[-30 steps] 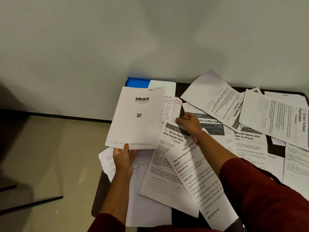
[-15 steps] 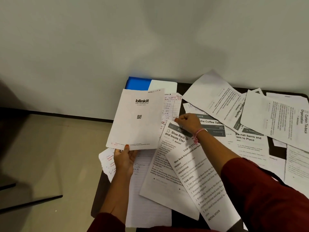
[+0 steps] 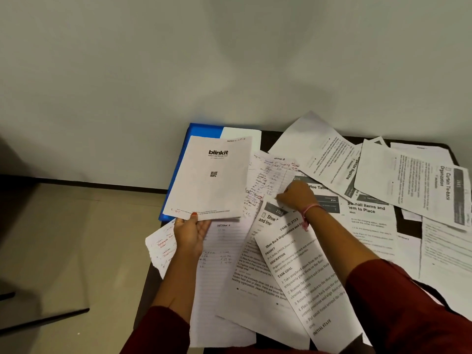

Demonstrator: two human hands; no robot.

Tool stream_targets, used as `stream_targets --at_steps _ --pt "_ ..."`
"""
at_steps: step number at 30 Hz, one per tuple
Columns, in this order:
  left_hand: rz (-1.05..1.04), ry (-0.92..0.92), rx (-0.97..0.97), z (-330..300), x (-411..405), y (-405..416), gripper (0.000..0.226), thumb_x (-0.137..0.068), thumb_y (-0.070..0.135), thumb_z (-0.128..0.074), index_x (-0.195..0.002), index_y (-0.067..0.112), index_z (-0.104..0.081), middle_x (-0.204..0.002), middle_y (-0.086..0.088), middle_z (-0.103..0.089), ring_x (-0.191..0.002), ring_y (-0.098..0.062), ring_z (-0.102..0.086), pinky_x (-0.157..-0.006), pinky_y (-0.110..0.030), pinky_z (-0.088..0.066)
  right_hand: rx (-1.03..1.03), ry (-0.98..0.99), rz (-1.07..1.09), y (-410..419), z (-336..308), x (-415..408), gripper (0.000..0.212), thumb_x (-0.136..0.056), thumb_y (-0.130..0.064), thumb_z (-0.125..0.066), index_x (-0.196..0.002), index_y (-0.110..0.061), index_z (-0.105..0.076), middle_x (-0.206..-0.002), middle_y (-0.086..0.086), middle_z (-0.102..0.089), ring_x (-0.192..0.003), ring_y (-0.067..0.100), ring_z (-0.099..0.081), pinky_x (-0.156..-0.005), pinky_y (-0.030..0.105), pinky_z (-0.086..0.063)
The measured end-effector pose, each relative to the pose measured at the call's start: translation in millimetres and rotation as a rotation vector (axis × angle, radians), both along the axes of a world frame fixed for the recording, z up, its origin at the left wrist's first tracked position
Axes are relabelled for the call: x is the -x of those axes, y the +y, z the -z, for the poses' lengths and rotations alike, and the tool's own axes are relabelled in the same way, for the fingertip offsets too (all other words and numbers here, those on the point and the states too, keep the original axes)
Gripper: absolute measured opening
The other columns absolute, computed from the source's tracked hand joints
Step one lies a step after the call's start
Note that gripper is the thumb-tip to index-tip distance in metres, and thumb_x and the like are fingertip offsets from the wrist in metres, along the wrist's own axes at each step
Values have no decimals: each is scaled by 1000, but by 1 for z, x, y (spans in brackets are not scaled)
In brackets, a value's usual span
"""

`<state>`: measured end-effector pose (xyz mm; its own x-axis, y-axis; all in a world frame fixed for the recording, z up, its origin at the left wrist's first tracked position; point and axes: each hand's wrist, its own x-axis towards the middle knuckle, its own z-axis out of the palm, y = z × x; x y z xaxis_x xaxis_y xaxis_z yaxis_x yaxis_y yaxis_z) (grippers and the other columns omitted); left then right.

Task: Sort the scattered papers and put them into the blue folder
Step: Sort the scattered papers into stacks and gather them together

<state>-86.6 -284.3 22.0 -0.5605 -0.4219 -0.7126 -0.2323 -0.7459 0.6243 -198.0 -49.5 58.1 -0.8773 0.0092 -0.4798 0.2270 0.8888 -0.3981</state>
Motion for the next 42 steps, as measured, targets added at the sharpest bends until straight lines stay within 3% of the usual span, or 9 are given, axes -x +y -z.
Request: stream_targets --at_steps 9,15,22,25,28,32,35,38,42 --pt "57 -69 14 -6 34 0 39 -97 -3 -45 -136 6 -41 -124 -20 -58 -111 -37 -60 -83 -41 -52 -200 -117 -93 4 -16 -12 24 -81 -5 -55 -62 -12 -43 -74 5 -54 -78 24 -56 -68 27 -46" --pt "82 -123 86 -6 54 -7 33 -98 2 -47 -131 3 -44 -111 -15 -58 -105 -32 -62 -84 -41 -54 -178 -104 -90 12 -13 -15 19 -84 -5 -52 -65 -8 -48 -68 4 -52 -76 24 -56 -58 23 -43" --pt "14 -160 165 1 60 -9 33 -90 6 -64 -121 1 -55 -114 -13 -61 -85 -19 -61 -80 -31 -57 64 -77 57 30 -3 -26 14 -85 -8 -56 -74 -3 -64 -73 13 -70 -64 25 -66 -68 34 -57" --pt "11 -158 224 -2 56 -5 13 -87 0 -61 -99 6 -57 -92 -6 -61 -60 -9 -52 -50 -17 -47 246 -21 193 36 -4 -35 22 -83 -8 -60 -61 -6 -59 -65 15 -69 -46 15 -60 -53 24 -51" --pt "62 -146 262 -5 46 0 21 -85 -2 -57 -77 14 -46 -71 -1 -51 -54 -8 -42 -52 -22 -43 478 -26 336 37 -5 -41 18 -84 -9 -63 -68 -6 -56 -70 20 -63 -48 19 -63 -50 28 -45" --pt "131 -58 362 -20 13 9 13 -88 -2 -55 -98 6 -56 -95 -8 -61 -79 -12 -61 -64 -16 -51 567 44 432 36 -7 -43 19 -86 -14 -62 -68 -7 -61 -71 15 -57 -67 25 -54 -61 36 -43" --pt "169 -68 472 -26 -18 16 44 -92 3 -57 -134 11 -48 -120 -5 -58 -96 -16 -62 -75 -21 -52 590 131 441 33 -21 -43 14 -90 -15 -61 -79 -5 -64 -70 9 -62 -55 15 -57 -55 26 -48" --pt "349 -159 690 -23 -43 31 39 -94 8 -54 -131 17 -51 -121 -1 -57 -103 -19 -58 -86 -34 -52 714 193 466 31 -32 -42 8 -92 -14 -59 -94 -7 -62 -64 11 -64 -43 10 -59 -43 22 -45" --pt "562 -80 825 -8 -64 49 32 -94 11 -55 -126 11 -53 -131 -7 -53 -122 -24 -50 -104 -37 -43 893 269 558 31 -49 -36 9 -94 -16 -57 -103 -13 -54 -77 10 -66 -59 20 -67 -56 32 -56"
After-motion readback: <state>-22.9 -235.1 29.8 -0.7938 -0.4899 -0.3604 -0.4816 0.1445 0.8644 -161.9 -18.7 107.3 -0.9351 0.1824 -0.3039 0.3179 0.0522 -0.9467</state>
